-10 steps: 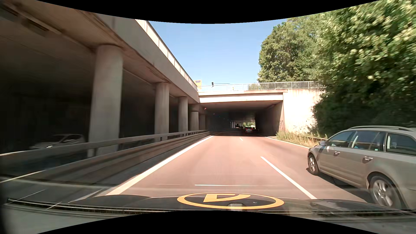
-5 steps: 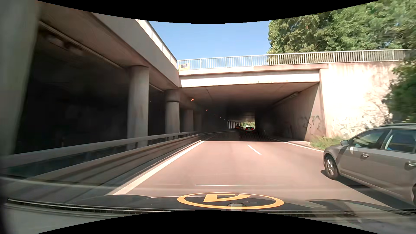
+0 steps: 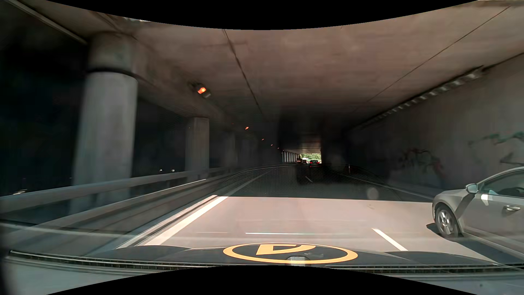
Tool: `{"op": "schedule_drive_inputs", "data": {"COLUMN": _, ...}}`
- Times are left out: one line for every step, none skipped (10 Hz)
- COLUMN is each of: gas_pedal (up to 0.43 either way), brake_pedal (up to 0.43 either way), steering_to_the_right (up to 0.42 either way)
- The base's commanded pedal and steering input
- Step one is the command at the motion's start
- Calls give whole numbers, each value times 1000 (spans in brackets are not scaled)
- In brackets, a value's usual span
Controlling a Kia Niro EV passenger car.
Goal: Follow the waypoints while adhering to traffic rules and regulations
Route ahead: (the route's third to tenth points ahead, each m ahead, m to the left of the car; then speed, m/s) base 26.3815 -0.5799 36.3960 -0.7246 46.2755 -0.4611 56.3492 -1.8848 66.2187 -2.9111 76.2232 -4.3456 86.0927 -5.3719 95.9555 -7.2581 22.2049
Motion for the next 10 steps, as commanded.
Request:
{"op": "schedule_drive_inputs", "data": {"gas_pedal": 260, "brake_pedal": 0, "steering_to_the_right": 10}}
{"op": "schedule_drive_inputs", "data": {"gas_pedal": 260, "brake_pedal": 0, "steering_to_the_right": 10}}
{"op": "schedule_drive_inputs", "data": {"gas_pedal": 260, "brake_pedal": 0, "steering_to_the_right": 10}}
{"op": "schedule_drive_inputs", "data": {"gas_pedal": 260, "brake_pedal": 0, "steering_to_the_right": 10}}
{"op": "schedule_drive_inputs", "data": {"gas_pedal": 260, "brake_pedal": 0, "steering_to_the_right": 10}}
{"op": "schedule_drive_inputs", "data": {"gas_pedal": 260, "brake_pedal": 0, "steering_to_the_right": 10}}
{"op": "schedule_drive_inputs", "data": {"gas_pedal": 260, "brake_pedal": 0, "steering_to_the_right": 10}}
{"op": "schedule_drive_inputs", "data": {"gas_pedal": 260, "brake_pedal": 0, "steering_to_the_right": 10}}
{"op": "schedule_drive_inputs", "data": {"gas_pedal": 260, "brake_pedal": 0, "steering_to_the_right": 10}}
{"op": "schedule_drive_inputs", "data": {"gas_pedal": 260, "brake_pedal": 0, "steering_to_the_right": 10}}
